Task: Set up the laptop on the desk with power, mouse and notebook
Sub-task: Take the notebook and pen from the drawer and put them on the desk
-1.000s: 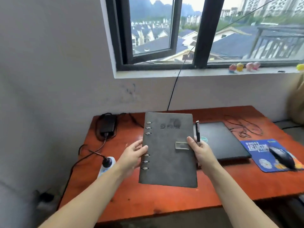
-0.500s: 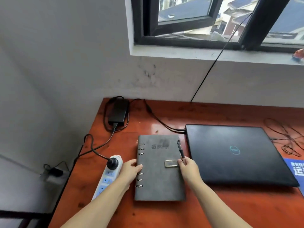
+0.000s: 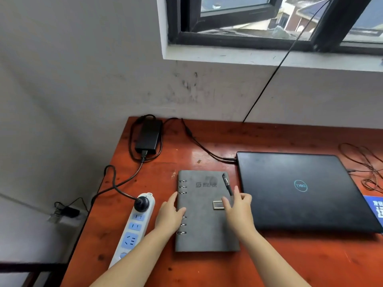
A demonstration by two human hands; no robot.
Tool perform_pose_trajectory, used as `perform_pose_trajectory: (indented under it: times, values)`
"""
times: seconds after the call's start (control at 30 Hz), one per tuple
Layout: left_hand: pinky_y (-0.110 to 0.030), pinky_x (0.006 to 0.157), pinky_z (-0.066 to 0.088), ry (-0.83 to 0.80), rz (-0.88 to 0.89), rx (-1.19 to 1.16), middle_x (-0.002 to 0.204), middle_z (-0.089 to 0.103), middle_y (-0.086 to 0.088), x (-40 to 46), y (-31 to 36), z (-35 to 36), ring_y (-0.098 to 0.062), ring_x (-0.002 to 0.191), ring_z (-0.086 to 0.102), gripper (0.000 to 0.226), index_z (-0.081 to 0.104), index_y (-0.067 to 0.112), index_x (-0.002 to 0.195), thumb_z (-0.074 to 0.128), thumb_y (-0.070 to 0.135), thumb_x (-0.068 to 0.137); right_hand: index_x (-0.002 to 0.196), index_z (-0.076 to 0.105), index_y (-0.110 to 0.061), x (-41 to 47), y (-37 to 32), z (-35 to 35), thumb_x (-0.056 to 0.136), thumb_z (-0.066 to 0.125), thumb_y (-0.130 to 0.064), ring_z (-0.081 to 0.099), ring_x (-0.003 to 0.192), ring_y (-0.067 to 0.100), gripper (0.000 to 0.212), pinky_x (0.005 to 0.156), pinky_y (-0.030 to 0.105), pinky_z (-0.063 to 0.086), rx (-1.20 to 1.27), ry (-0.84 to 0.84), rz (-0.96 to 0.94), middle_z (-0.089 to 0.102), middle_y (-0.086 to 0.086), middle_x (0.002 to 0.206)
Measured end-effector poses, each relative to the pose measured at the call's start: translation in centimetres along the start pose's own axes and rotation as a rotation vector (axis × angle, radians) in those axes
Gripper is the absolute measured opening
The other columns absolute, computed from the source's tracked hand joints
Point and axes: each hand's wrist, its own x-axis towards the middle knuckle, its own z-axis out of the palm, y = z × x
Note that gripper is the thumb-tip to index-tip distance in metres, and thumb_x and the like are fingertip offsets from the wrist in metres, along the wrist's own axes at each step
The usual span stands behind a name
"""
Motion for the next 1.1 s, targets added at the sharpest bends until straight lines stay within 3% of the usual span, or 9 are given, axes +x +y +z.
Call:
perform_pose_trajectory:
  times: [0.1, 0.2, 0.3, 0.47, 0.67, 0.9, 1.03, 1.1]
  values:
    - [-0.038, 0.086, 0.047, -0.003, -0.008, -0.031, 0.108, 0.060, -0.023, -0.2, 0.0, 0.2, -0.034, 0.095, 0.060, 0.064, 0.035, 0.024, 0.143, 0.061, 0.022, 0.085, 0.139, 0.035, -0.015, -0.3, -1.7, 0.3, 0.095, 0.038, -0.019, 0.048, 0.105, 0.036, 0.045, 0.096, 0.039, 0.041, -0.056, -0.023, -0.071, 0.040, 0.017, 0.118]
    - [-0.038, 0.088, 0.046, -0.006, -0.005, -0.041, 0.110, 0.059, -0.023, -0.2, -0.1, 0.1, -0.034, 0.098, 0.059, 0.064, 0.035, 0.024, 0.143, 0.062, 0.023, 0.086, 0.123, 0.054, -0.012, -1.2, -2.7, 1.8, 0.093, 0.038, -0.009, 0.052, 0.098, 0.036, 0.034, 0.091, 0.031, 0.039, -0.115, -0.091, -0.124, 0.047, 0.018, 0.107]
    - [-0.039, 0.090, 0.046, -0.016, 0.012, -0.041, 0.111, 0.060, -0.024, -0.1, -0.3, 0.2, -0.036, 0.101, 0.059, 0.064, 0.033, 0.023, 0.144, 0.061, 0.023, 0.086, 0.117, 0.060, -0.005, -2.1, -3.1, 3.8, 0.093, 0.042, -0.007, 0.052, 0.098, 0.034, 0.030, 0.084, 0.026, 0.035, -0.036, -0.033, -0.136, 0.052, 0.020, 0.101]
    - [-0.040, 0.096, 0.044, -0.034, 0.016, -0.034, 0.117, 0.058, -0.026, 0.3, -0.4, 0.2, -0.038, 0.110, 0.056, 0.066, 0.031, 0.022, 0.145, 0.061, 0.024, 0.086, 0.114, 0.061, -0.007, -2.5, -3.3, 5.4, 0.095, 0.043, -0.015, 0.053, 0.097, 0.034, 0.028, 0.086, 0.035, 0.043, -0.034, 0.023, -0.117, 0.055, 0.018, 0.098]
    - [-0.040, 0.096, 0.045, -0.046, 0.016, -0.033, 0.117, 0.057, -0.026, 0.5, -0.7, 0.3, -0.037, 0.110, 0.056, 0.066, 0.029, 0.023, 0.146, 0.059, 0.024, 0.087, 0.112, 0.063, -0.013, -2.3, -2.8, 5.3, 0.096, 0.042, -0.027, 0.050, 0.100, 0.029, 0.030, 0.074, 0.039, 0.048, -0.277, 0.077, -0.163, 0.055, 0.012, 0.099]
    - [-0.040, 0.096, 0.044, -0.048, 0.019, -0.024, 0.119, 0.057, -0.025, 0.6, -0.8, 0.4, -0.037, 0.111, 0.055, 0.066, 0.029, 0.023, 0.146, 0.059, 0.025, 0.087, 0.115, 0.062, -0.009, -1.9, -2.0, 5.4, 0.095, 0.046, -0.022, 0.053, 0.097, 0.030, 0.029, 0.079, 0.038, 0.047, -0.181, 0.074, -0.196, 0.056, 0.014, 0.098]
    - [-0.041, 0.099, 0.044, -0.055, 0.004, -0.033, 0.121, 0.056, -0.025, 0.7, -0.7, 0.1, -0.037, 0.112, 0.055, 0.066, 0.029, 0.023, 0.146, 0.059, 0.025, 0.087, 0.109, 0.066, -0.003, -1.6, -1.6, 4.3, 0.093, 0.049, -0.015, 0.059, 0.095, 0.033, 0.026, 0.079, 0.027, 0.039, -0.040, 0.081, -0.168, 0.061, 0.018, 0.099]
    - [-0.040, 0.099, 0.044, -0.087, -0.002, -0.033, 0.122, 0.056, -0.025, 0.1, -0.8, 0.0, -0.036, 0.112, 0.056, 0.066, 0.029, 0.021, 0.146, 0.059, 0.025, 0.087, 0.110, 0.066, -0.003, -1.4, -1.6, 2.3, 0.091, 0.051, -0.012, 0.060, 0.099, 0.033, 0.025, 0.084, 0.027, 0.040, 0.042, 0.100, -0.147, 0.065, 0.020, 0.103]
